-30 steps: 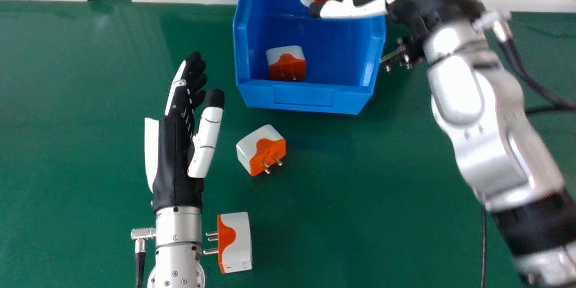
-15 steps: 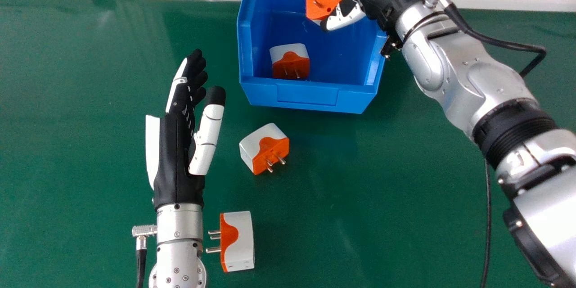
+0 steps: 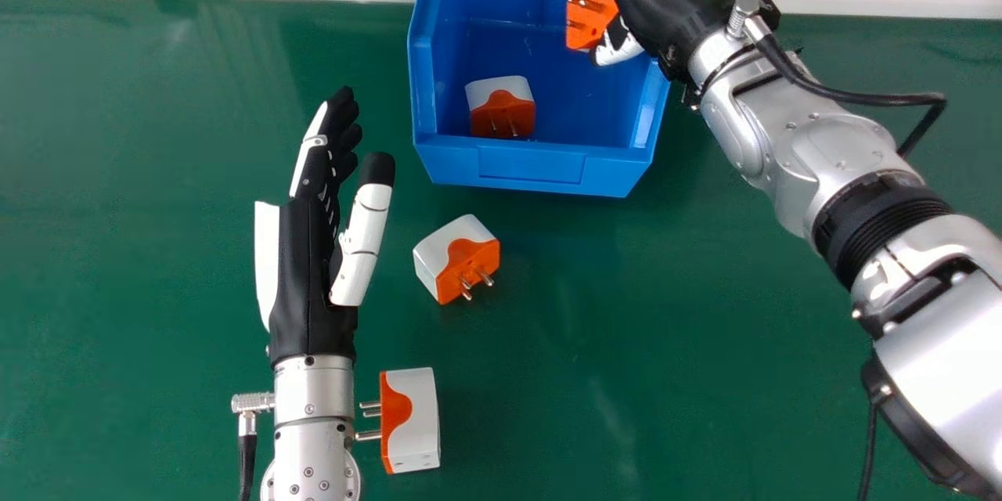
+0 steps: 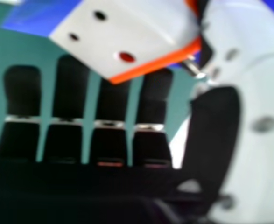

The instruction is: Pick all objects and put in blue box

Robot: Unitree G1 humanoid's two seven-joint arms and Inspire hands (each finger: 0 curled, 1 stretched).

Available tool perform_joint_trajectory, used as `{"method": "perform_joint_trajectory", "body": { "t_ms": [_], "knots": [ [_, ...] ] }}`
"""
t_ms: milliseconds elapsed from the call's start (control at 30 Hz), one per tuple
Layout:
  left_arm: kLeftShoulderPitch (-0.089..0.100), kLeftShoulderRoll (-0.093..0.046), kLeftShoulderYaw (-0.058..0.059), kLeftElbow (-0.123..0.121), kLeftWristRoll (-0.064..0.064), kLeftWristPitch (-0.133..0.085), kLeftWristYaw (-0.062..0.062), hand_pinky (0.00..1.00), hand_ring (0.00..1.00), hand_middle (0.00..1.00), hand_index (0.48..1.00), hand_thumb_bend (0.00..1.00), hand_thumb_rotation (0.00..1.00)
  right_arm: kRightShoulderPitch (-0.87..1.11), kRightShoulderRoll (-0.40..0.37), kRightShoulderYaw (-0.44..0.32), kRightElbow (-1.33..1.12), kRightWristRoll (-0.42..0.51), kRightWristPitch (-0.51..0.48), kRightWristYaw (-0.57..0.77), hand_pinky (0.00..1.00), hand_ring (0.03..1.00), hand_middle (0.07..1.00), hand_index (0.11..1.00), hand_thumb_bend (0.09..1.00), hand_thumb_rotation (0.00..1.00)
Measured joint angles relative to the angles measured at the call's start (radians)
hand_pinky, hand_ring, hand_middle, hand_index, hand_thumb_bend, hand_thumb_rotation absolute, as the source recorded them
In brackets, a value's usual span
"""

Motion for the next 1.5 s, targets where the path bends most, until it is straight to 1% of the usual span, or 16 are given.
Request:
{"method": "perform_joint_trajectory", "body": {
  "t_ms": [33,67,200,267,300,333,400,433,500,667,900,1133,1200,1300,1400,1500],
  "knots": [
    [0.000,0.000,0.000,0.000,0.000,0.000,0.000,0.91,0.90,0.91,0.887,0.72,0.88,0.000,0.001,-0.001,-0.003,0.002,0.007,0.004,0.40,0.512,0.575,0.566,0.568,0.02],
    [0.000,0.000,0.000,0.001,0.000,0.000,0.000,0.91,0.90,0.91,0.887,0.72,0.88,0.000,0.001,-0.002,-0.005,0.004,0.009,0.005,0.50,0.608,0.660,0.626,0.636,0.06],
    [0.000,-0.001,0.000,0.001,-0.001,0.000,0.000,0.91,0.90,0.91,0.887,0.72,0.88,0.000,0.002,-0.012,-0.031,0.031,-0.002,0.005,0.50,0.608,0.660,0.626,0.636,0.06],
    [0.000,-0.001,0.000,0.001,-0.001,0.000,0.000,0.91,0.90,0.91,0.886,0.72,0.88,0.000,0.000,-0.013,-0.041,0.036,-0.008,0.005,0.66,0.749,0.783,0.739,0.756,0.14],
    [0.000,-0.001,0.000,0.001,-0.001,0.000,0.000,0.91,0.90,0.91,0.886,0.72,0.88,0.000,-0.001,-0.013,-0.042,0.037,-0.015,0.004,0.66,0.749,0.783,0.739,0.756,0.14],
    [0.000,-0.001,0.000,0.001,-0.001,0.000,0.000,0.91,0.90,0.92,0.886,0.72,0.88,0.000,-0.001,-0.013,-0.042,0.037,-0.021,0.004,0.72,0.799,0.826,0.781,0.801,0.16],
    [0.000,-0.001,0.000,0.001,-0.001,0.000,0.000,0.91,0.90,0.92,0.886,0.72,0.88,0.000,-0.001,-0.013,-0.042,0.037,-0.022,0.002,0.72,0.799,0.826,0.781,0.801,0.16],
    [0.000,-0.001,0.000,0.001,-0.001,0.000,0.000,0.91,0.90,0.92,0.886,0.72,0.88,0.000,-0.002,-0.013,-0.042,0.038,-0.022,-0.001,0.77,0.840,0.861,0.814,0.837,0.19],
    [0.000,-0.001,0.000,0.001,-0.001,0.000,0.000,0.91,0.90,0.92,0.886,0.72,0.88,0.000,-0.002,-0.014,-0.043,0.038,-0.020,-0.005,0.77,0.840,0.861,0.814,0.837,0.19],
    [0.000,-0.002,0.000,0.001,-0.001,0.000,-0.001,0.91,0.90,0.92,0.886,0.72,0.88,0.009,-0.007,-0.036,-0.115,0.052,-0.018,-0.001,0.86,0.918,0.929,0.874,0.916,0.24],
    [0.005,-0.002,0.000,-0.003,-0.001,-0.001,-0.001,0.91,0.90,0.92,0.887,0.72,0.88,0.152,-0.040,-0.130,-0.439,0.120,0.019,0.060,0.94,0.974,0.977,0.925,0.974,0.28],
    [0.012,0.000,0.000,-0.007,0.000,0.000,-0.001,0.91,0.90,0.92,0.887,0.72,0.88,0.482,-0.051,-0.239,-0.881,0.210,0.032,0.112,0.95,0.983,0.986,0.941,0.984,0.28],
    [0.015,0.000,-0.001,-0.012,0.000,0.000,-0.001,0.91,0.90,0.92,0.887,0.72,0.88,0.585,-0.046,-0.272,-0.991,0.241,0.003,0.105,0.94,0.987,0.989,0.946,0.985,0.29],
    [0.027,0.002,0.000,-0.025,-0.001,0.000,-0.002,0.91,0.90,0.92,0.886,0.72,0.88,0.702,-0.026,-0.307,-1.051,0.274,-0.137,-0.002,0.93,0.990,0.991,0.957,0.968,0.34],
    [0.032,0.002,-0.001,-0.045,-0.001,0.000,-0.010,0.91,0.90,0.92,0.885,0.72,0.88,0.754,0.008,-0.312,-1.023,0.276,-0.262,-0.111,0.91,0.980,0.983,0.958,0.968,0.36],
    [0.035,0.002,-0.004,-0.057,-0.001,0.001,-0.020,0.90,0.90,0.91,0.884,0.72,0.88,0.808,0.028,-0.312,-1.030,0.298,-0.304,-0.092,0.89,0.964,0.969,0.956,0.967,0.36]
  ]
}}
